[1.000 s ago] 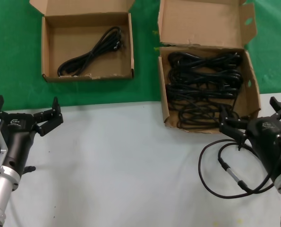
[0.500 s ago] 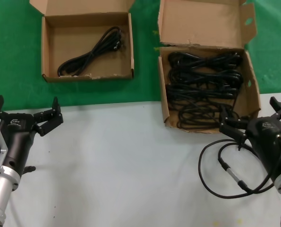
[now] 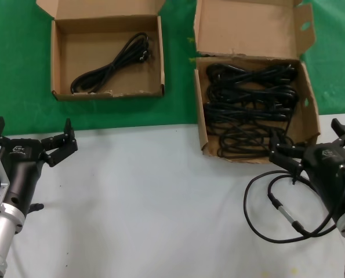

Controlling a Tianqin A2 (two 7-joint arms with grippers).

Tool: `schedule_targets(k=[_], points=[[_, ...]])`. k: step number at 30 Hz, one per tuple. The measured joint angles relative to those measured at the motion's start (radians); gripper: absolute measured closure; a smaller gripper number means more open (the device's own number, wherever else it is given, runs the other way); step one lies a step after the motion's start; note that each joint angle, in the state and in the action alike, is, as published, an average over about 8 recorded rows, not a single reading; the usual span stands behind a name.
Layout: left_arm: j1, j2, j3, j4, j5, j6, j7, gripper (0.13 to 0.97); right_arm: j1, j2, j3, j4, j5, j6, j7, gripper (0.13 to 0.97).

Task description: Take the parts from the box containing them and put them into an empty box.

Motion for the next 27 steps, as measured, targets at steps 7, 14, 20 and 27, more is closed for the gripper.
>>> schedule_targets(k=[7,14,20,27], points=[[0.000,0.000,0.000,0.000,0.000,0.000,0.000,0.132,0.000,0.000,0.000,0.000,0.000,0.000,0.000,0.129],[0.000,0.000,0.000,0.000,0.000,0.000,0.000,0.132,0.000,0.000,0.000,0.000,0.000,0.000,0.000,0.129],[0.000,0.000,0.000,0.000,0.000,0.000,0.000,0.132,0.000,0.000,0.000,0.000,0.000,0.000,0.000,0.129],[0.000,0.000,0.000,0.000,0.000,0.000,0.000,0.132,0.000,0.000,0.000,0.000,0.000,0.000,0.000,0.129]])
